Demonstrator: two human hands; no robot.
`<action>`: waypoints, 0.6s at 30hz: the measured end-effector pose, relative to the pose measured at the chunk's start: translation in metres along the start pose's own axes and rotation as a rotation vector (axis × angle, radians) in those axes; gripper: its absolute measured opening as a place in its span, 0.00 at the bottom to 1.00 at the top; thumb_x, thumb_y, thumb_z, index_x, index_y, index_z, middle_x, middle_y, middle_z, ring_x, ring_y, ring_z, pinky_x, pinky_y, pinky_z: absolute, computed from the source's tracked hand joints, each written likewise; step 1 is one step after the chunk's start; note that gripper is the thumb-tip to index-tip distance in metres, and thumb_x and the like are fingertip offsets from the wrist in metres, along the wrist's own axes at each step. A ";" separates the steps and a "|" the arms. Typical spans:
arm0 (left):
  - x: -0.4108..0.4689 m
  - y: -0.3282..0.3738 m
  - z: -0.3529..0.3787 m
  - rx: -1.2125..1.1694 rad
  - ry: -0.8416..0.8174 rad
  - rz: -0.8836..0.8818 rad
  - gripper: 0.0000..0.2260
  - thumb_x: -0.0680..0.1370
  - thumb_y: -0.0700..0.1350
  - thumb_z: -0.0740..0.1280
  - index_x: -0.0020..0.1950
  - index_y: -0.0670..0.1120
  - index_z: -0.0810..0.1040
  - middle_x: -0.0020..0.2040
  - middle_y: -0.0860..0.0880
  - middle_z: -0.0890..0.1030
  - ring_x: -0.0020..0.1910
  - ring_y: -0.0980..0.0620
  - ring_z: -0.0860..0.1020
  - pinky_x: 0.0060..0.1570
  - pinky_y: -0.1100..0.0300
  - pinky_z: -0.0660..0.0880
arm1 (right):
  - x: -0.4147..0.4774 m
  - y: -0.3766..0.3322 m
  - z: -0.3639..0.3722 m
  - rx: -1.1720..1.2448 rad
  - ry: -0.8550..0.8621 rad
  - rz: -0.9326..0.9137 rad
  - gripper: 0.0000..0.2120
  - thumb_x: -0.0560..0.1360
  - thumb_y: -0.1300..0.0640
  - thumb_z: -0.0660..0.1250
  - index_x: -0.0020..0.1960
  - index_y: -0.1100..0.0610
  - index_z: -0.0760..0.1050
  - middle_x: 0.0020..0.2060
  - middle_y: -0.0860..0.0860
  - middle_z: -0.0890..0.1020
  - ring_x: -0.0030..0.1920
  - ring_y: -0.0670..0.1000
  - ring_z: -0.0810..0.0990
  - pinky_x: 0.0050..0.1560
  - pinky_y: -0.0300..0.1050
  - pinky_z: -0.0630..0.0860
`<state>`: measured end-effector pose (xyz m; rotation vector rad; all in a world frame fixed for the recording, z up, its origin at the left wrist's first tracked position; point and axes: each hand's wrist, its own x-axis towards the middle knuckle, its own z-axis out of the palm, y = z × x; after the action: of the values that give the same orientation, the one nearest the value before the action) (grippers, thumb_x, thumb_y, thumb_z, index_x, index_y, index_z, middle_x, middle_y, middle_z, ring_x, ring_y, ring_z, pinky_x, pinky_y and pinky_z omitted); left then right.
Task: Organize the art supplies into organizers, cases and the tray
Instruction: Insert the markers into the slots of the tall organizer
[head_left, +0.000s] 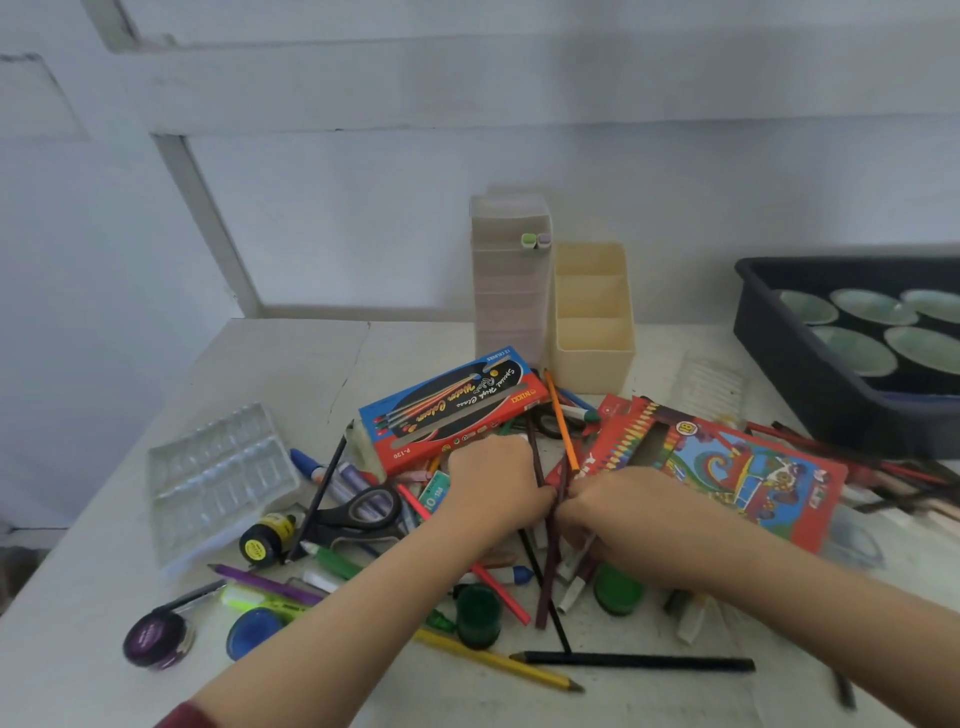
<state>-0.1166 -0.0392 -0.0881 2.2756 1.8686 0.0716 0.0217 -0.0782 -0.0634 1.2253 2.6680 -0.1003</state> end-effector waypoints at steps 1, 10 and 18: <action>0.000 0.001 0.001 0.001 -0.013 -0.014 0.16 0.76 0.58 0.62 0.40 0.47 0.66 0.42 0.49 0.74 0.43 0.48 0.74 0.41 0.58 0.69 | 0.000 0.000 0.000 -0.014 -0.004 -0.014 0.11 0.75 0.63 0.60 0.53 0.51 0.75 0.50 0.49 0.76 0.50 0.52 0.76 0.48 0.47 0.74; 0.001 0.001 0.003 -0.050 -0.044 -0.071 0.04 0.78 0.46 0.62 0.45 0.47 0.69 0.45 0.48 0.75 0.48 0.48 0.77 0.48 0.55 0.73 | -0.001 0.002 -0.001 -0.082 0.022 -0.104 0.13 0.75 0.66 0.59 0.54 0.54 0.74 0.46 0.52 0.79 0.47 0.54 0.77 0.45 0.47 0.72; 0.008 0.002 0.002 -0.043 -0.027 -0.042 0.11 0.74 0.54 0.62 0.40 0.47 0.71 0.39 0.50 0.74 0.40 0.49 0.75 0.41 0.57 0.73 | -0.006 0.010 -0.002 -0.087 -0.024 -0.141 0.11 0.72 0.64 0.62 0.49 0.54 0.80 0.46 0.51 0.74 0.47 0.53 0.73 0.43 0.47 0.71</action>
<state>-0.1130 -0.0321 -0.0903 2.1974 1.8816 0.0738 0.0331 -0.0757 -0.0598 1.0044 2.7046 -0.0199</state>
